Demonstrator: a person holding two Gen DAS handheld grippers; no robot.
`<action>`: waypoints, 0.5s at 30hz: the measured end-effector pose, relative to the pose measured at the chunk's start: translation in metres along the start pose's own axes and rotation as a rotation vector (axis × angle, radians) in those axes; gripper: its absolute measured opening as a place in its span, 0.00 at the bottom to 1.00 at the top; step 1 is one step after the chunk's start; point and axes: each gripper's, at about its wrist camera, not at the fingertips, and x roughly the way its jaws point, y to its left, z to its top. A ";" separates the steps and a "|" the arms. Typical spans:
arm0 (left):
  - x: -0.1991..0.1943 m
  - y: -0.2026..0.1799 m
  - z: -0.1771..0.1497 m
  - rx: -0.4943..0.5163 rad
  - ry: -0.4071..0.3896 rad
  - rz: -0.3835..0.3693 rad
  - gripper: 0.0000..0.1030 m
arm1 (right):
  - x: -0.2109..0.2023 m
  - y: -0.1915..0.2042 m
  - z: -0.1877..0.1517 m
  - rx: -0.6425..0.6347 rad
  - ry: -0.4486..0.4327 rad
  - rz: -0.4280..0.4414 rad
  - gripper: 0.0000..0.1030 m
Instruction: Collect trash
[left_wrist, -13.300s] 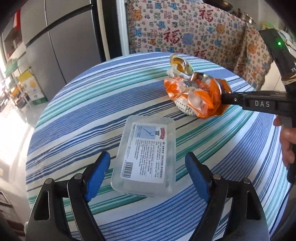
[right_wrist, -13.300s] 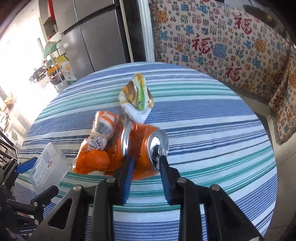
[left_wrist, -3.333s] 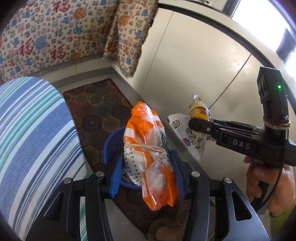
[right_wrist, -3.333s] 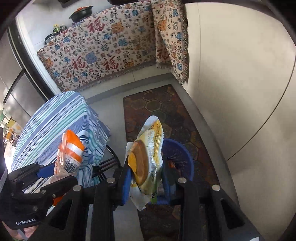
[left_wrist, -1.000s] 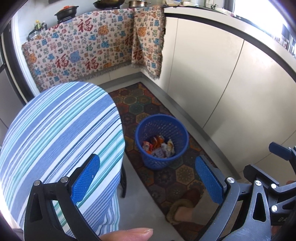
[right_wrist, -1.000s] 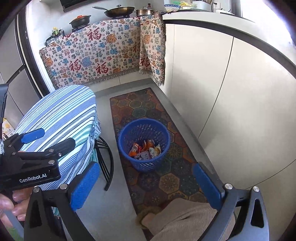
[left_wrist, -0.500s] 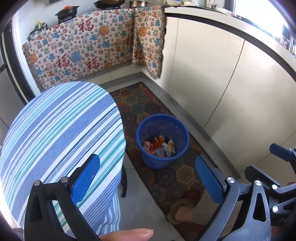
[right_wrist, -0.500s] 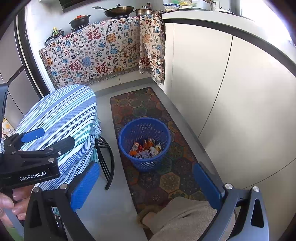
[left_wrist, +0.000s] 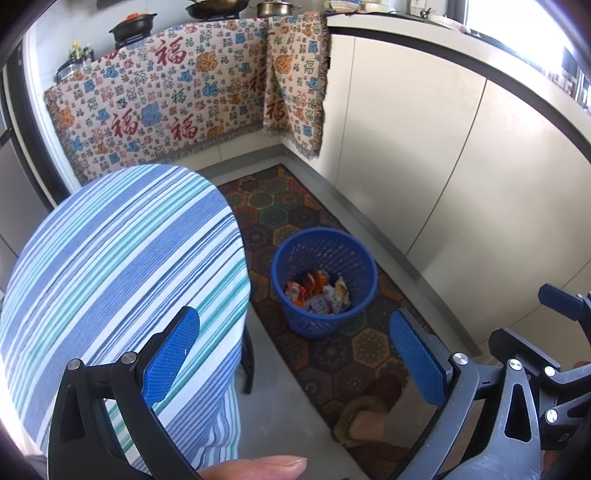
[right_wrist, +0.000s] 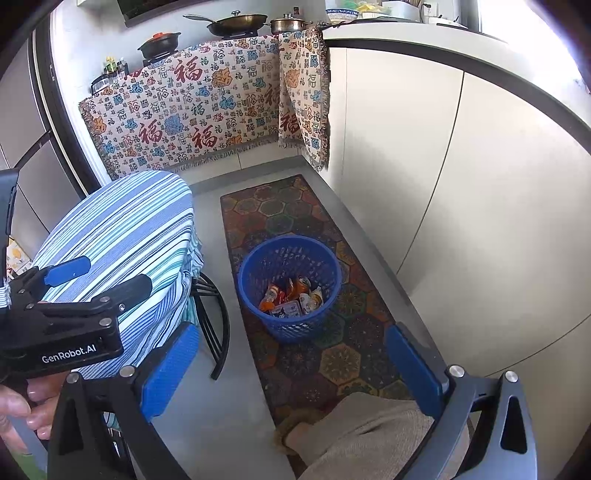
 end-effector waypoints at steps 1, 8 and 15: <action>0.000 0.000 0.000 0.000 0.001 -0.001 0.99 | 0.000 0.000 0.000 0.000 0.001 0.000 1.00; 0.000 -0.001 0.000 0.002 0.002 -0.003 0.99 | 0.000 0.000 0.000 0.002 0.000 0.000 1.00; -0.001 -0.002 0.001 0.006 0.000 -0.009 0.99 | -0.001 0.000 0.000 0.003 -0.002 -0.001 1.00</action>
